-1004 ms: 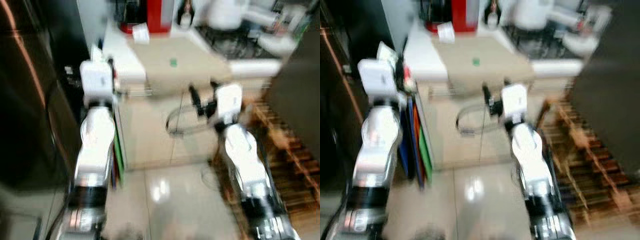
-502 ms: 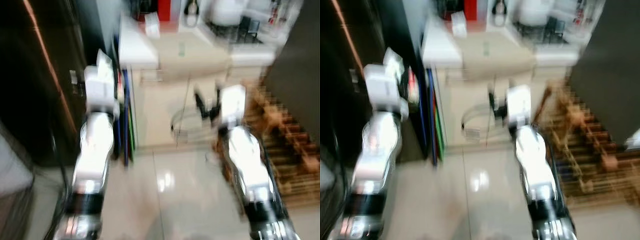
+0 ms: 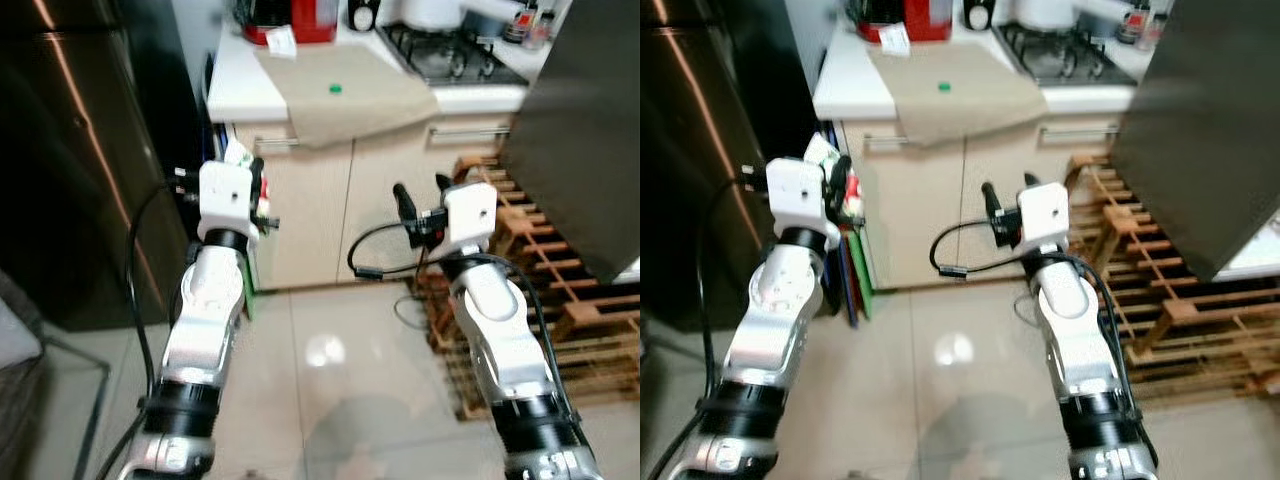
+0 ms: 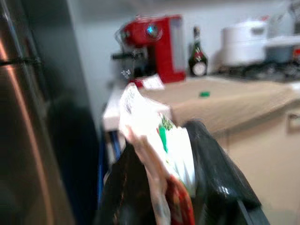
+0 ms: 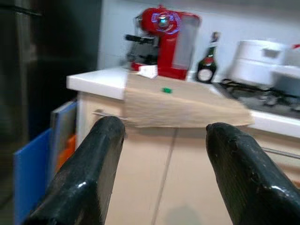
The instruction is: Restocking fridge
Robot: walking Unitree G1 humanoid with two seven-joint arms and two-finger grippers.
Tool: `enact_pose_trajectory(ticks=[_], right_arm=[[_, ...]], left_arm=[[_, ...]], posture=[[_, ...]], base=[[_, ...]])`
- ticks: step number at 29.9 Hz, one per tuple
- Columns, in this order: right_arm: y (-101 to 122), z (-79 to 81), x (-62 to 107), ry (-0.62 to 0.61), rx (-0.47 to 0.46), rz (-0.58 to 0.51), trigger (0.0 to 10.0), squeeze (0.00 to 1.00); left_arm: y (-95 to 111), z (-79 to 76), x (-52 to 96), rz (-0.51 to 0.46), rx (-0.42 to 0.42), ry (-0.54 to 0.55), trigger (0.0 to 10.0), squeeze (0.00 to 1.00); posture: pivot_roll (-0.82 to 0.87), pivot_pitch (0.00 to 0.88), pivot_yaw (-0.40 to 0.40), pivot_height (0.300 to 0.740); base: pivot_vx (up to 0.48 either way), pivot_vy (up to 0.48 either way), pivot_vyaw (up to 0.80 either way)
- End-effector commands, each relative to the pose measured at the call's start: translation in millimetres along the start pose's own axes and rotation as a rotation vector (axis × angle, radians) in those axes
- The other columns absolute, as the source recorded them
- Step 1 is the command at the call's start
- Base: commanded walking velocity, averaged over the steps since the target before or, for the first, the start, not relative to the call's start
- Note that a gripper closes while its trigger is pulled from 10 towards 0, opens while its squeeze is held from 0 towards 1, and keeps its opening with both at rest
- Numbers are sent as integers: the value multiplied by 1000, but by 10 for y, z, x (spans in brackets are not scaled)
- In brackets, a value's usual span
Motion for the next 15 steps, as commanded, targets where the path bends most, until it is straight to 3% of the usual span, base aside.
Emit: enact_pose_trajectory(ticks=[1, 9, 15], right_arm=[[12, -80, -2, -12, 17, 10, 10000, 0], [26, -88, -5, -8, 23, 10, 10000, 0], [-13, -223, 71, -47, 28, 25, 10000, 0]], left_arm=[[113, -73, -11, -43, 18, -23, 10000, 0], [134, -109, -8, -54, 31, -39, 10000, 0], [123, -80, -34, -49, 30, -31, 10000, 0]], posture=[[-80, 0, 33, 740], [-79, 0, 38, 740], [-84, 0, 41, 740]], base=[[0, -480, 0], [0, -479, 0], [0, -467, 0]])
Point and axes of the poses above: a point about 5 cm out from each wrist's last joint towards the gripper, its own x axis pointing back from the gripper into the wrist, its own y axis along the axis of the wrist's last joint, z = x × y, the point moved 6 cm from there along -x, pointing out of the wrist towards the gripper, and after that the axes turned 13 degrees about -x, right-handed, at the moved point
